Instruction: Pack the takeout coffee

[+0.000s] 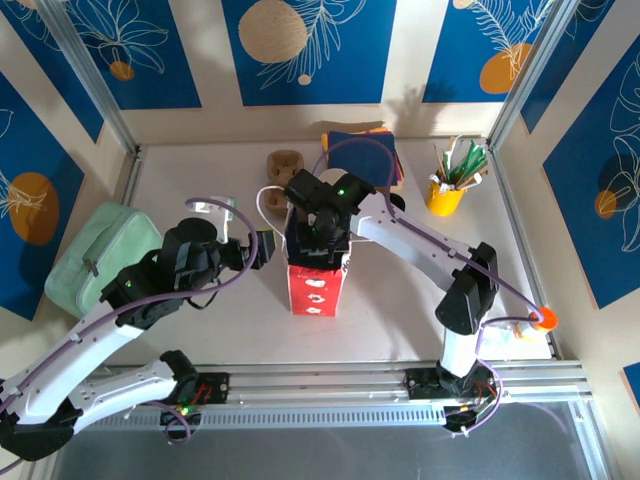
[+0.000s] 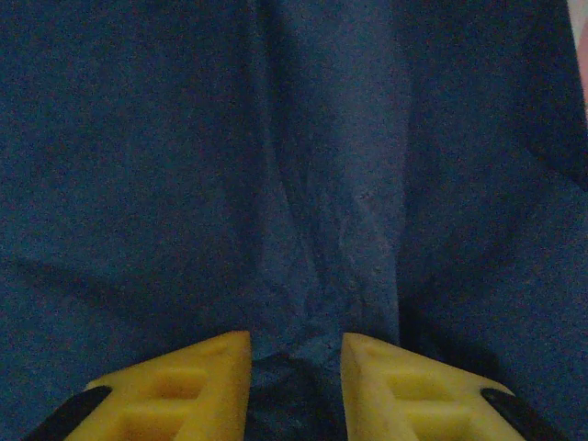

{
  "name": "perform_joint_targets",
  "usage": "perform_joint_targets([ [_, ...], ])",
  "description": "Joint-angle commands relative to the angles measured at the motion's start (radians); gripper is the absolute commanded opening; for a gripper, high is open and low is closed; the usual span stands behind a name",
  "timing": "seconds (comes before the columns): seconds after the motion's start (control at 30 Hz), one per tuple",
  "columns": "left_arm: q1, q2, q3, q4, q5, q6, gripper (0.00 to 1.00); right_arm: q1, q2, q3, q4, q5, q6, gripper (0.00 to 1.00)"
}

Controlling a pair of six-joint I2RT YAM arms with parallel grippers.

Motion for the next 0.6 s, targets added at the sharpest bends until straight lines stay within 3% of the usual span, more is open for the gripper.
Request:
perform_joint_targets([
  [0.0,0.012,0.000,0.009,0.000,0.001,-0.002,1.00,-0.003,0.031,0.054,-0.052,0.026,-0.011,0.33],
  [0.37,0.012,0.001,0.024,-0.014,-0.029,0.017,0.99,-0.013,0.002,0.240,-0.092,0.026,-0.059,0.35],
  [0.57,0.014,0.015,0.056,-0.039,-0.106,0.043,0.99,-0.028,-0.074,0.299,-0.078,0.035,-0.114,0.38],
])
